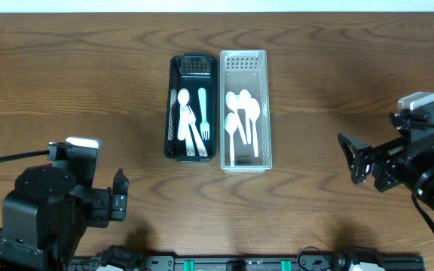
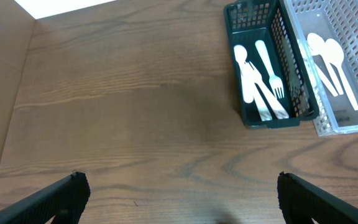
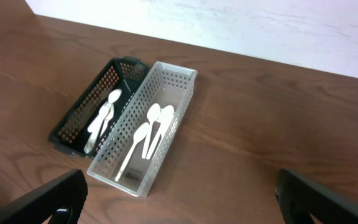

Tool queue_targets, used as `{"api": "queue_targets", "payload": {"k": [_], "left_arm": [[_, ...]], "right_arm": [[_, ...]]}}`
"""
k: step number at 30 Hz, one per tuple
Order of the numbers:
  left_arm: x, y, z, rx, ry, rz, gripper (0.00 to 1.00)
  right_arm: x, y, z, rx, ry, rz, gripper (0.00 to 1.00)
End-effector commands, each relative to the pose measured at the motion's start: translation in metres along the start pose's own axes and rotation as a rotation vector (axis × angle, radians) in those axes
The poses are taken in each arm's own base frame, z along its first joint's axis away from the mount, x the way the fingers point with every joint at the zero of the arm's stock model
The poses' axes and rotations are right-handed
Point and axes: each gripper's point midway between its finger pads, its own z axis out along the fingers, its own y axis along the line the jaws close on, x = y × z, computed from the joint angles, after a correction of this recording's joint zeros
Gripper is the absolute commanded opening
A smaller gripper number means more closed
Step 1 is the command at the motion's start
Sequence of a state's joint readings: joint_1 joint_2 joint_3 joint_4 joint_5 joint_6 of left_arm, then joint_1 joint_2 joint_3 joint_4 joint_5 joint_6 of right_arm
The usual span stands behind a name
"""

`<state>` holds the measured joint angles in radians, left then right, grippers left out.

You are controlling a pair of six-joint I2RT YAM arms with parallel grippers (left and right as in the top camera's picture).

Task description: Pack container

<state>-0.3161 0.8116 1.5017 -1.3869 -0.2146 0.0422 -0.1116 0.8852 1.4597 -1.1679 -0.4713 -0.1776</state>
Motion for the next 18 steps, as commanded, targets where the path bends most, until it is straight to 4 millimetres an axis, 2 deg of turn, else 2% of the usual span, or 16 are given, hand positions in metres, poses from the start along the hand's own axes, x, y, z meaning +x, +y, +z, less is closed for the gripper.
{"api": "queue_targets", "payload": {"k": [1, 7, 14, 18], "left_arm": [[-0.002, 0.003, -0.001, -0.017, -0.003, 0.005, 0.98], [-0.002, 0.003, -0.001, -0.017, -0.003, 0.005, 0.98], [-0.002, 0.003, -0.001, -0.017, -0.003, 0.005, 0.98], [-0.002, 0.003, -0.001, -0.017, -0.003, 0.005, 0.98]], "right_arm": [[0.000, 0.005, 0.000, -0.021, 0.002, -0.008, 0.99], [0.001, 0.005, 0.000, -0.020, 0.005, 0.091, 0.99], [-0.001, 0.003, 0.000, -0.011, -0.003, 0.085, 0.99], [0.005, -0.016, -0.001, 0.102, 0.025, 0.090, 0.99]]}}
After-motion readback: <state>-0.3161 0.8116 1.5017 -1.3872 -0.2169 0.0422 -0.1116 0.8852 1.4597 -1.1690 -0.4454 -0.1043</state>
